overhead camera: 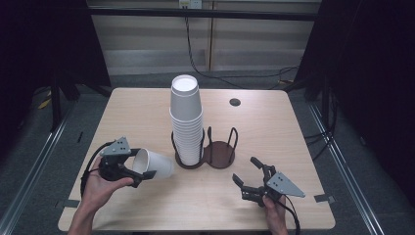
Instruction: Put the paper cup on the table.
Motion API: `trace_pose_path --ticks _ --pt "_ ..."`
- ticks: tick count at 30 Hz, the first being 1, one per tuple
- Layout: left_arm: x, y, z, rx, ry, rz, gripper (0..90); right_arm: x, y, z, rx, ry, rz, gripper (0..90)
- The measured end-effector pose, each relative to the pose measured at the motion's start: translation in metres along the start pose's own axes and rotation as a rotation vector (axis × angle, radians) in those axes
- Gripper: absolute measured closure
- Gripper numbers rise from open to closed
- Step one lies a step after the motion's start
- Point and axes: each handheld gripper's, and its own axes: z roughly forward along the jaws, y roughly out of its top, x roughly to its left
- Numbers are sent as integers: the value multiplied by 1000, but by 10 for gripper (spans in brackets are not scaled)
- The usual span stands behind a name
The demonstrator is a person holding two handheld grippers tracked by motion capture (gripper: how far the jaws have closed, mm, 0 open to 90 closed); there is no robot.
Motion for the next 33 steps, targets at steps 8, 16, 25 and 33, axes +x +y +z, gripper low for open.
trace_pose_path --ticks 8,16,25,33 --pt "15 7 -3 50 39 -14 77 0 0 0 0 0 0 129" --pt "33 19 0 108 90 -33 76 0 0 0 -1 0 -2 129" --pt "44 36 11 189 135 -41 72 0 0 0 1 -1 1 131" --pt "57 47 18 265 150 -55 71 0 0 0 1 -1 0 131"
